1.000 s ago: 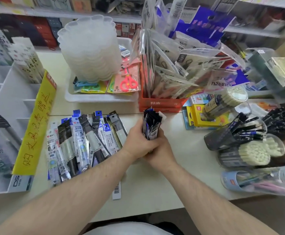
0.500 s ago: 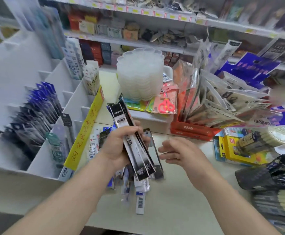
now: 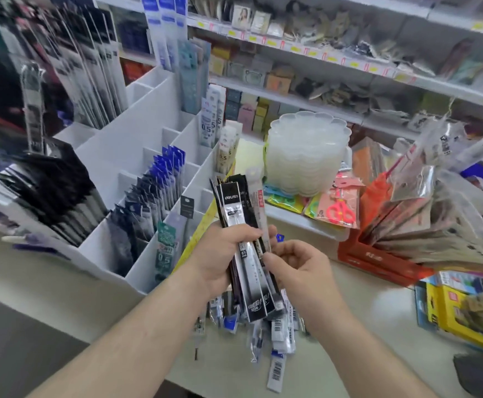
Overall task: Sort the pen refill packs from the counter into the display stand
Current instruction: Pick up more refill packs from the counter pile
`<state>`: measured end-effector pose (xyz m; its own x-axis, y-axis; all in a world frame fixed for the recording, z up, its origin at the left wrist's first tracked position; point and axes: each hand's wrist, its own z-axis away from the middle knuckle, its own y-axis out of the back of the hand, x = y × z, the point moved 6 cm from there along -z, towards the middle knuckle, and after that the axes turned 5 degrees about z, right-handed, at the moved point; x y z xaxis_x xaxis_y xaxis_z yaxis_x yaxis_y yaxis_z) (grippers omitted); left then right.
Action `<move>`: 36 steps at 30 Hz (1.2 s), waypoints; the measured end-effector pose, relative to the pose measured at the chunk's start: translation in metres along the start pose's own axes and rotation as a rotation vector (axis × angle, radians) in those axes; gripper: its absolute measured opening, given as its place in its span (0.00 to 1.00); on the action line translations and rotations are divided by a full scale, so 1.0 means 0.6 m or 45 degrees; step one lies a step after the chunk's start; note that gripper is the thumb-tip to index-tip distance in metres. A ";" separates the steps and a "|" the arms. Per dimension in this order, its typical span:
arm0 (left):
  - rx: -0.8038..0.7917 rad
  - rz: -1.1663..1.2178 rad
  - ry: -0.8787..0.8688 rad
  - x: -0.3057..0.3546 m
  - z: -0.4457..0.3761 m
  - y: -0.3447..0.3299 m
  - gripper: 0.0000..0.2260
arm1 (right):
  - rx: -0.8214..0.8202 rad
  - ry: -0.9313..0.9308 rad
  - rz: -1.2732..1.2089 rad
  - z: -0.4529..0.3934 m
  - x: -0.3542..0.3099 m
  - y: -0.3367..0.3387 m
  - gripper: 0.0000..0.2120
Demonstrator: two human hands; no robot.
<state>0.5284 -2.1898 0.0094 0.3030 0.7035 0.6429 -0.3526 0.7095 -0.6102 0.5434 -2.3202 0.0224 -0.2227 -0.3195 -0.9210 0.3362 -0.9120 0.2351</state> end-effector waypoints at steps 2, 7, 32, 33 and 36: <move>0.034 -0.020 -0.030 0.008 -0.001 0.014 0.13 | -0.007 0.030 0.024 -0.003 -0.004 -0.005 0.03; 0.170 -0.093 -0.083 0.024 -0.008 0.043 0.15 | 0.001 0.030 -0.027 -0.011 -0.023 0.011 0.12; 0.094 -0.020 -0.003 -0.009 -0.019 0.009 0.12 | 0.101 0.274 0.806 0.018 -0.053 -0.007 0.13; 0.076 -0.023 0.002 -0.010 -0.018 0.003 0.14 | 0.056 0.221 0.813 0.013 -0.049 -0.011 0.14; -0.046 -0.036 0.037 -0.011 -0.012 -0.005 0.12 | 0.030 0.143 0.576 -0.002 -0.043 -0.006 0.12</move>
<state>0.5335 -2.1963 0.0035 0.3384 0.6838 0.6464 -0.3117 0.7296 -0.6087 0.5488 -2.3084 0.0451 0.0425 -0.6578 -0.7520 0.3558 -0.6934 0.6266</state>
